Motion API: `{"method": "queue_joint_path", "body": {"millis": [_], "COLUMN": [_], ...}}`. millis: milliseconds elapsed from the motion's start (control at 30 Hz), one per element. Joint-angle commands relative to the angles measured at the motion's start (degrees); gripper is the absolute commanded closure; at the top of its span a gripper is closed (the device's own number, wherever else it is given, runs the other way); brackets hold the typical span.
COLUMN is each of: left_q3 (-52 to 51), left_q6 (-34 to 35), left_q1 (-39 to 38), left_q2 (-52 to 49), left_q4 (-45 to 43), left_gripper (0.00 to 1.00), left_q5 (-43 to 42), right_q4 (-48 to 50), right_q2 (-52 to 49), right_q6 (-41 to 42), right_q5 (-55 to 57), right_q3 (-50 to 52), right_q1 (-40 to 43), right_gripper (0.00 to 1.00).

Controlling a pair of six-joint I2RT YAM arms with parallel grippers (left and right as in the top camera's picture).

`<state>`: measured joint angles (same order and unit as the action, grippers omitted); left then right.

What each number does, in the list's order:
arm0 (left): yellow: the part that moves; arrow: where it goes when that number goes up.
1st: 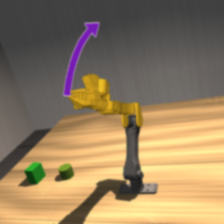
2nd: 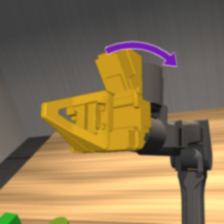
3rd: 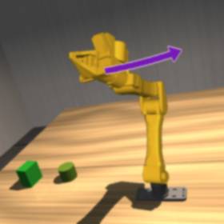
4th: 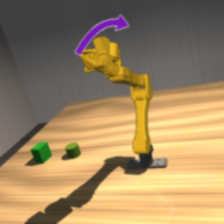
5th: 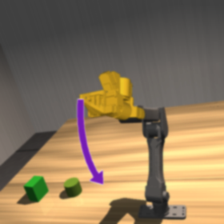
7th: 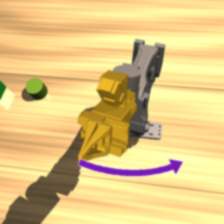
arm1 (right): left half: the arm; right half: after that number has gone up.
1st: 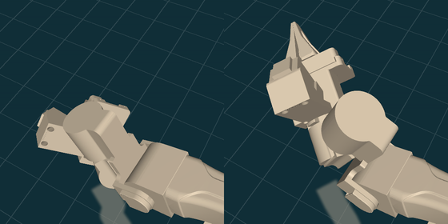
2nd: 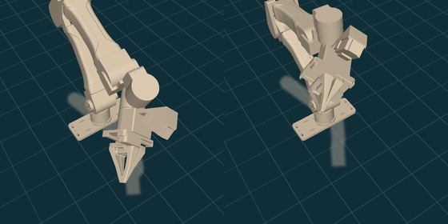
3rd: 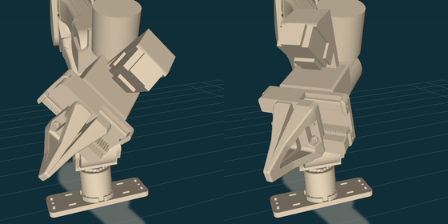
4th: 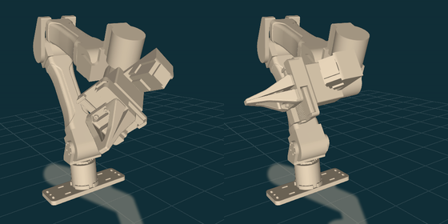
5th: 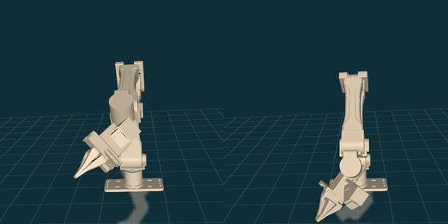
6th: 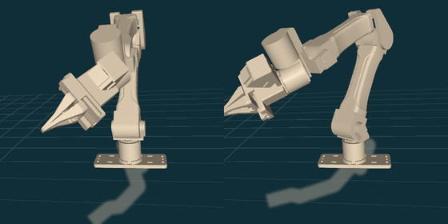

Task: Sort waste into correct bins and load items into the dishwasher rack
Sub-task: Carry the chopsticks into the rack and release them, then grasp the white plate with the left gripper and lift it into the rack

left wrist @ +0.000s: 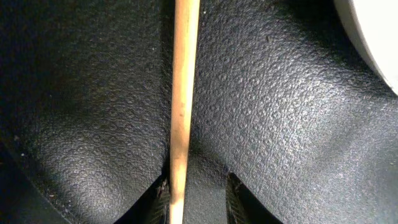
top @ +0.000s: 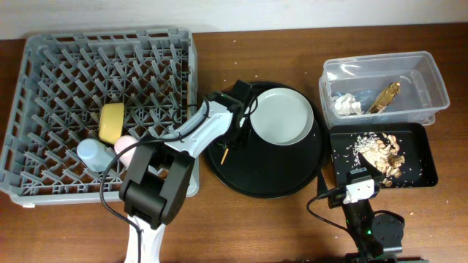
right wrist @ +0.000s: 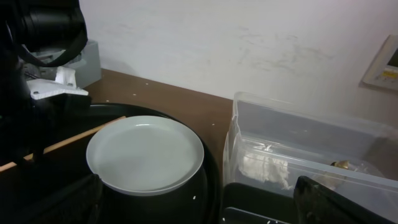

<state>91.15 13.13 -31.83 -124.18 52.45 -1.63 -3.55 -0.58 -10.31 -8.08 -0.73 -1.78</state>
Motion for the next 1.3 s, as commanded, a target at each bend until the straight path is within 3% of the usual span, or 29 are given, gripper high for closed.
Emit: {"method": "queue_joint_path", "body": {"millis": [0, 100, 167, 233, 367, 433, 467, 567, 667, 733, 800, 900, 933, 967, 1000, 1200, 1267], "left_q3": [-2.3, 7.1, 20.6, 21.9, 12.0, 9.2, 12.1, 20.6, 16.1, 12.4, 12.4, 12.4, 12.4, 12.4, 12.4, 27.1, 31.6], "left_q6": [0.1, 0.2, 1.7, 3.8, 3.6, 3.5, 3.6, 3.5, 3.6, 4.7, 7.3, 11.1, 11.1, 11.1, 11.1, 7.0, 4.0], "left_q1": [-2.3, 0.5, 7.1, 14.9, 18.9, 18.8, 18.9, 16.3, 8.7, 4.4, 2.5, 2.2, 2.1, 2.2, 2.8, 17.0, 22.6], "left_q2": [-1.2, 0.3, 4.9, 8.4, 5.7, 5.7, 6.5, 10.3, 9.3, 3.5, -1.6, -8.1, -10.0, -11.2, -11.6, 3.0, 10.6], "left_q4": [-0.3, 9.4, 22.4, 23.9, 15.7, 15.5, 17.6, 21.2, 11.8, 1.7, -2.2, -4.5, -4.5, -4.5, -4.2, 11.5, 18.9], "left_gripper": [0.99, 1.0, 1.0, 1.0, 1.0, 0.82, 0.67, 0.54, 0.54, 0.54, 0.53, 0.53, 0.56, 0.68, 0.98, 1.0, 1.0], "left_q5": [1.0, 1.0, 1.0, 1.6, 1.6, 1.4, 1.1, 1.0, 0.7, -12.0, -18.4, -18.9, -18.9, -18.9, -19.0, -16.6, -2.6], "right_q4": [-0.1, -0.1, -0.1, 0.0, -0.1, -0.1, -0.1, 0.0, -0.1, -0.1, 0.0, -0.1, -0.1, -0.1, -0.1, -0.1, -0.1], "right_q2": [0.4, 0.4, 0.4, 0.4, 0.4, 0.4, 0.4, 0.4, 0.4, 0.4, 0.4, 0.4, 0.4, 0.4, 0.4, 0.4, 0.4], "right_q6": [0.2, 0.2, 0.2, 0.2, 0.2, 0.2, 0.2, 0.2, 0.2, 0.2, 0.2, 0.2, 0.2, 0.2, 0.2, 0.2, 0.2], "right_q5": [-0.3, -0.3, -0.3, -0.3, -0.3, -0.3, -0.3, -0.3, -0.3, -0.3, -0.3, -0.3, -0.3, -0.3, -0.3, -0.3, -0.3], "right_q3": [0.4, 0.4, 0.4, 0.4, 0.4, 0.4, 0.4, 0.4, 0.4, 0.4, 0.4, 0.4, 0.4, 0.4, 0.4, 0.4, 0.4], "right_q1": [0.3, 0.3, 0.3, 0.3, 0.3, 0.3, 0.3, 0.3, 0.3, 0.3, 0.3, 0.3, 0.3, 0.3, 0.3, 0.3, 0.3], "right_gripper": [0.01, 0.02, 0.02, 0.02, 0.02, 0.02, 0.02, 0.02, 0.02, 0.02, 0.02, 0.02, 0.02, 0.02, 0.02, 0.02, 0.02]}}
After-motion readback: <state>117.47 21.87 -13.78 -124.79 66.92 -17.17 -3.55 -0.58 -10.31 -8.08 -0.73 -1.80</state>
